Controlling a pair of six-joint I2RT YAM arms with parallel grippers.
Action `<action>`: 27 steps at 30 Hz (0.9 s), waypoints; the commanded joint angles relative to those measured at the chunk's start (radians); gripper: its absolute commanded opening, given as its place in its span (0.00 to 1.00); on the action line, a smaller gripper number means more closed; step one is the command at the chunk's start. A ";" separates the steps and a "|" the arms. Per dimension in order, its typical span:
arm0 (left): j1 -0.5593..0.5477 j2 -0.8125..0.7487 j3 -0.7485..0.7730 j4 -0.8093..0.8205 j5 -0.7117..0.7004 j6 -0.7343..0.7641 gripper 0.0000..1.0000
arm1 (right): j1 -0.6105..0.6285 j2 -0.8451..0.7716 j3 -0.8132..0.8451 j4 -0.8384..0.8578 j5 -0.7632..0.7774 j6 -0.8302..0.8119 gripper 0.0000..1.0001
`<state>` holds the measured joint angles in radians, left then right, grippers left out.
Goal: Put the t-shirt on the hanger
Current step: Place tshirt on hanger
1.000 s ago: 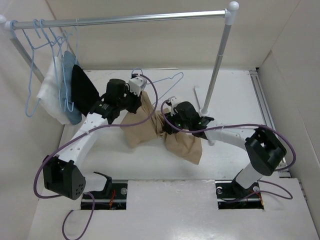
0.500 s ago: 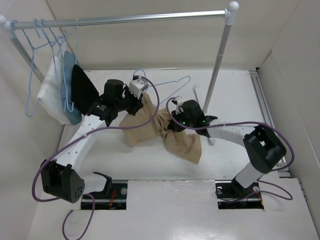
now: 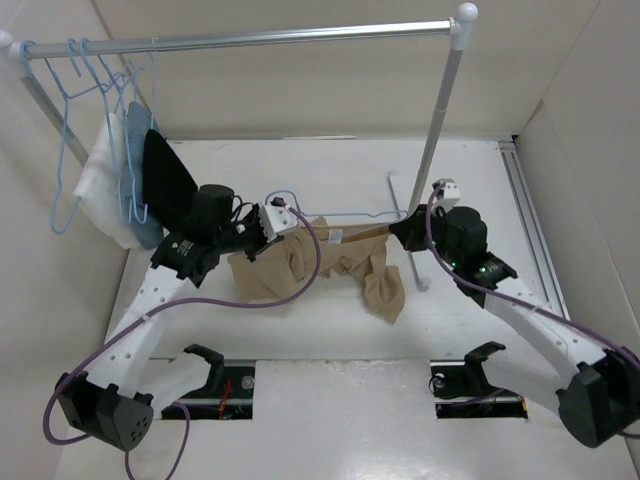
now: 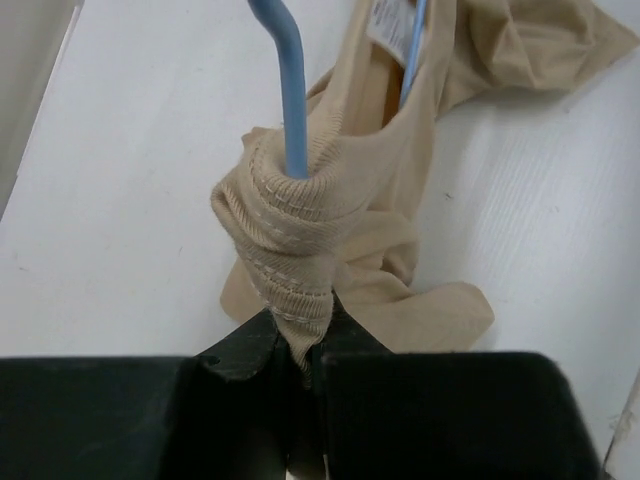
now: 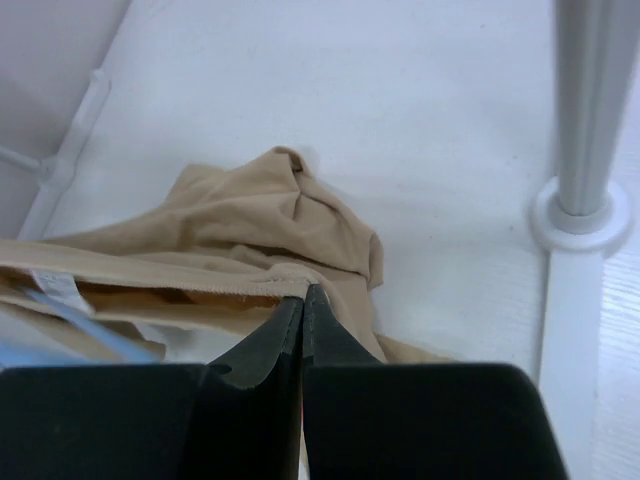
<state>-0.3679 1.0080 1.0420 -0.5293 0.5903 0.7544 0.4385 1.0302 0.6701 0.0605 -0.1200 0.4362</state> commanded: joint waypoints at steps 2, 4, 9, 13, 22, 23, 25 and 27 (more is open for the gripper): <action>-0.028 0.003 -0.042 0.072 -0.202 0.023 0.00 | -0.024 -0.128 -0.017 -0.106 0.180 0.019 0.00; -0.028 0.020 -0.042 0.084 -0.266 0.023 0.00 | -0.024 -0.185 0.006 -0.172 0.209 -0.017 0.00; -0.065 0.052 -0.051 0.144 -0.371 0.036 0.00 | -0.024 -0.222 0.069 -0.281 0.250 -0.082 0.00; -0.111 0.078 -0.051 0.134 -0.458 0.135 0.00 | -0.024 -0.231 0.115 -0.336 0.272 -0.122 0.00; -0.158 0.093 -0.097 0.140 -0.601 0.195 0.00 | -0.024 -0.222 0.204 -0.364 0.258 -0.188 0.00; -0.179 0.104 -0.097 0.140 -0.631 0.186 0.00 | -0.024 -0.222 0.218 -0.375 0.258 -0.204 0.00; -0.193 0.138 -0.088 0.140 -0.682 0.177 0.00 | -0.014 -0.222 0.229 -0.375 0.231 -0.240 0.00; -0.207 0.156 -0.077 0.140 -0.750 0.134 0.00 | 0.021 -0.211 0.243 -0.375 0.220 -0.252 0.00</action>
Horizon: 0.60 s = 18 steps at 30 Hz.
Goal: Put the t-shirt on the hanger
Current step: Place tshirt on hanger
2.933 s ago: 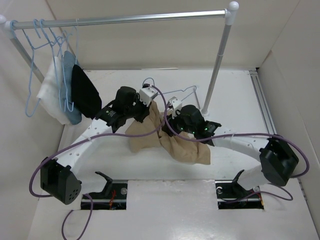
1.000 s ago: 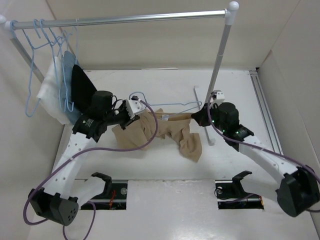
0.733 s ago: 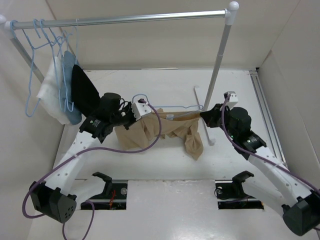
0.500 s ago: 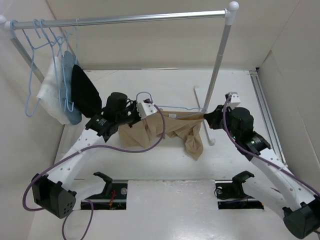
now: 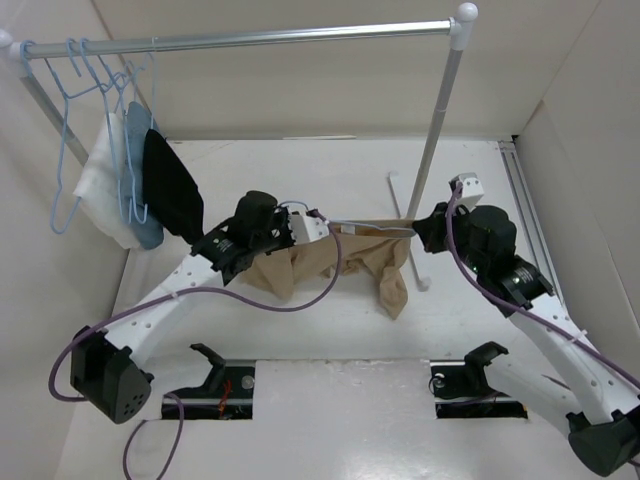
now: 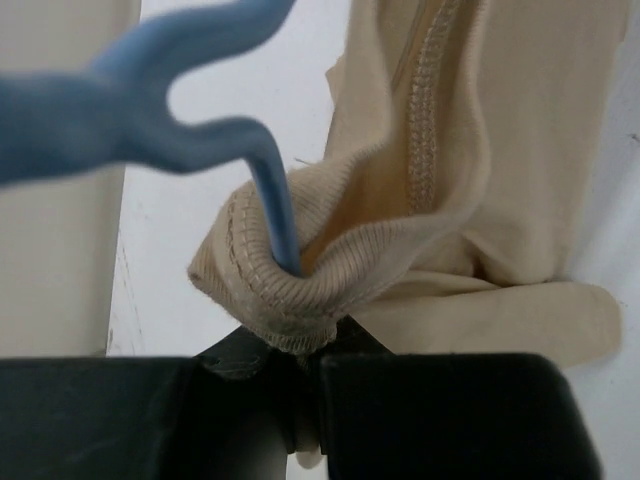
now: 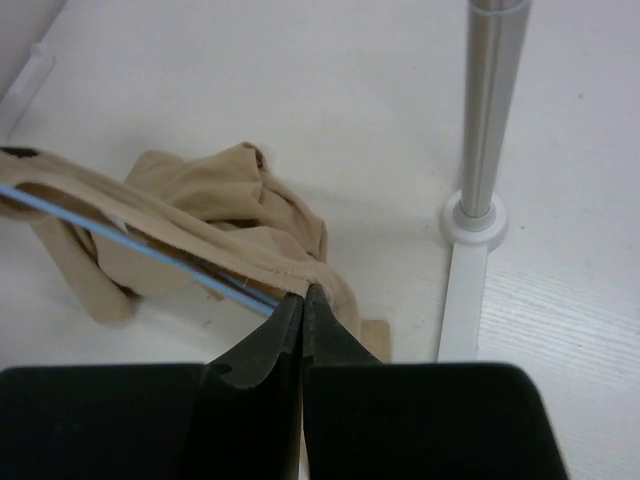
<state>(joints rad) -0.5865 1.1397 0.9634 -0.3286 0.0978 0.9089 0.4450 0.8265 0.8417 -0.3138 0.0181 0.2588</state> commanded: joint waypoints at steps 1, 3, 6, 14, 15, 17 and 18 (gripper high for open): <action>0.011 0.035 0.015 -0.061 -0.268 -0.036 0.00 | 0.029 0.006 0.082 -0.001 0.071 -0.096 0.00; 0.011 0.064 0.067 -0.061 -0.268 -0.083 0.00 | 0.069 0.016 0.095 -0.031 0.083 -0.108 0.00; 0.074 0.077 0.167 -0.108 -0.104 -0.171 0.00 | 0.069 0.029 0.096 -0.074 0.121 -0.109 0.00; 0.119 -0.038 0.118 -0.107 0.071 -0.134 0.00 | -0.121 -0.055 0.017 -0.120 0.073 -0.109 0.00; 0.119 -0.047 0.118 -0.107 0.089 -0.118 0.00 | -0.130 -0.046 0.017 -0.120 0.063 -0.119 0.00; 0.119 -0.057 0.098 -0.107 0.088 -0.117 0.00 | -0.144 -0.033 0.017 -0.120 0.034 -0.132 0.00; 0.119 -0.057 0.098 -0.107 0.068 -0.117 0.00 | -0.144 -0.024 0.017 -0.120 0.034 -0.132 0.00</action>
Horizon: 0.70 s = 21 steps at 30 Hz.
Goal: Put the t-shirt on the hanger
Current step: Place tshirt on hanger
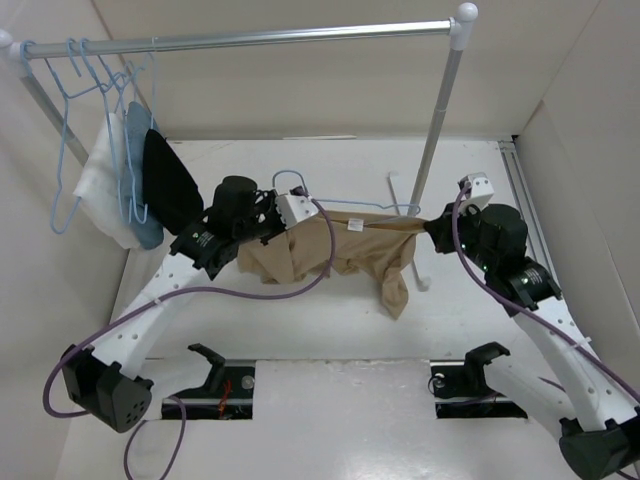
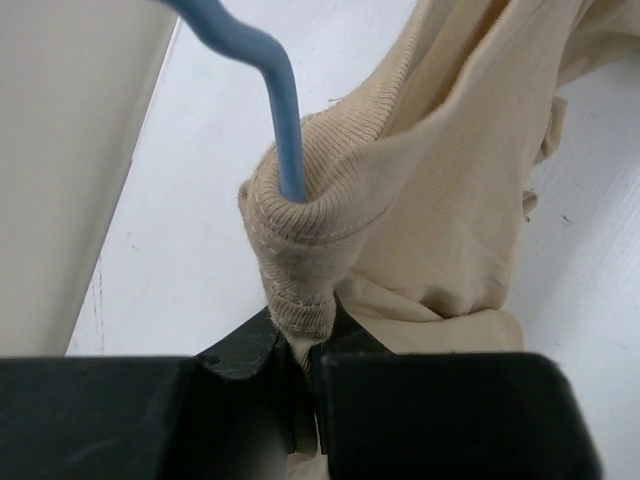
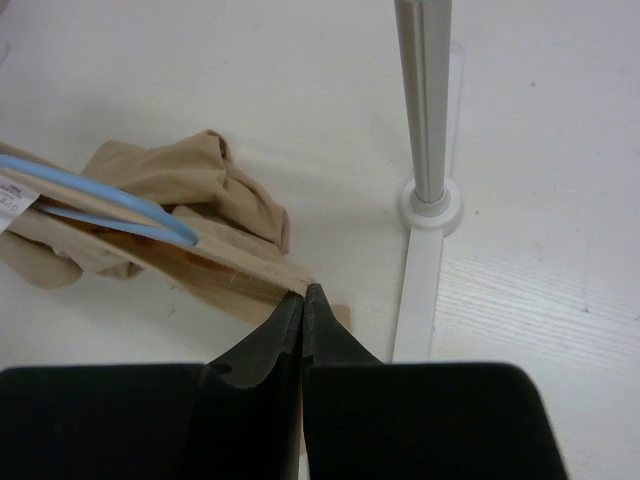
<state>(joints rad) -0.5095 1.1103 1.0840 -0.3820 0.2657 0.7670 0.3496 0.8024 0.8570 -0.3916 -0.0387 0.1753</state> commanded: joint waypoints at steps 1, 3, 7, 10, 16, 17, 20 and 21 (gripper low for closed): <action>0.042 0.002 -0.022 -0.054 -0.123 0.025 0.00 | -0.049 0.000 0.011 -0.043 0.080 -0.057 0.00; 0.042 0.026 -0.022 -0.067 -0.181 0.025 0.00 | -0.049 0.000 0.023 -0.043 0.070 -0.057 0.00; 0.003 0.036 -0.032 -0.051 -0.233 0.049 0.00 | -0.049 0.004 0.077 -0.052 0.037 -0.080 0.00; -0.018 0.045 -0.042 -0.026 -0.289 0.049 0.00 | -0.049 0.020 0.131 -0.075 0.005 -0.102 0.00; -0.037 0.100 -0.038 0.003 -0.394 0.025 0.00 | -0.040 0.032 0.162 -0.085 -0.040 -0.112 0.00; -0.053 0.100 -0.038 0.014 -0.410 0.025 0.00 | -0.031 0.032 0.162 -0.085 -0.040 -0.112 0.00; -0.113 0.109 -0.062 0.014 -0.468 0.035 0.00 | 0.005 0.052 0.172 -0.076 -0.059 -0.112 0.00; -0.133 0.118 -0.062 0.014 -0.480 0.035 0.00 | 0.018 0.075 0.186 -0.067 -0.059 -0.112 0.00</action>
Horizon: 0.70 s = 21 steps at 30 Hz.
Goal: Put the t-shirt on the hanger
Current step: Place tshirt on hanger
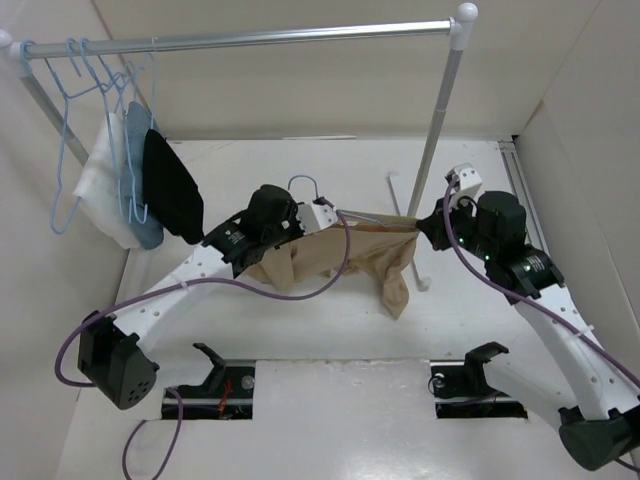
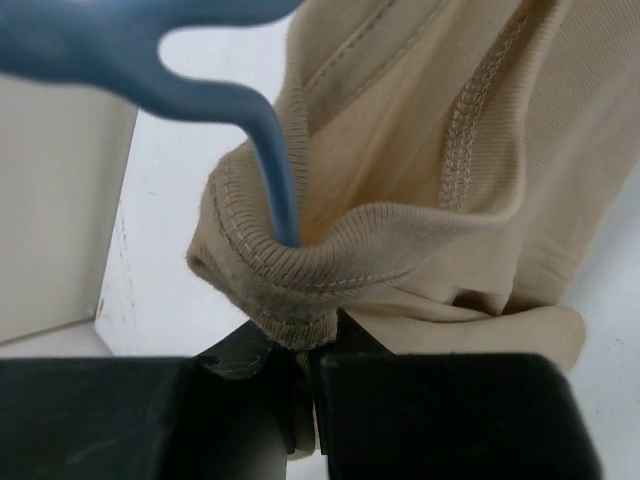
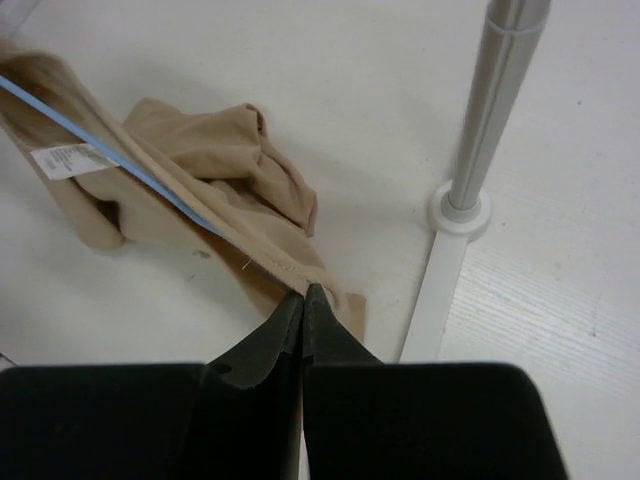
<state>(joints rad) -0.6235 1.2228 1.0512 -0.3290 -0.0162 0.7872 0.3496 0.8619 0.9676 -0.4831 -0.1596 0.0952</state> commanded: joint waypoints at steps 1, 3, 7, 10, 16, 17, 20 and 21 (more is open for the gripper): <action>-0.040 0.015 -0.030 -0.039 -0.209 0.015 0.00 | 0.035 0.029 0.085 0.024 0.061 -0.032 0.00; -0.100 0.027 -0.020 -0.053 -0.238 0.015 0.00 | 0.101 0.073 0.124 0.034 0.075 -0.032 0.00; -0.125 0.057 0.024 -0.074 -0.269 -0.003 0.00 | 0.164 0.104 0.187 0.002 0.121 -0.032 0.00; -0.125 0.067 0.065 -0.117 -0.200 -0.014 0.00 | 0.192 0.114 0.210 0.001 0.114 -0.032 0.00; -0.125 0.067 0.235 -0.228 0.089 -0.132 0.00 | 0.291 0.212 0.267 0.011 0.007 -0.022 0.00; -0.125 0.067 0.248 -0.238 0.129 -0.144 0.00 | 0.301 0.221 0.276 0.026 -0.033 -0.037 0.00; -0.125 0.023 0.248 -0.229 0.243 -0.157 0.00 | 0.301 0.235 0.276 0.035 -0.130 -0.068 0.00; -0.125 0.011 0.231 -0.220 0.261 -0.157 0.00 | 0.301 0.235 0.276 0.035 -0.121 -0.080 0.00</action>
<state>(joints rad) -0.7490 1.2930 1.2610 -0.5346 0.0837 0.6773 0.6434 1.1076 1.1980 -0.4988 -0.1978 0.0513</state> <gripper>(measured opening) 0.029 0.012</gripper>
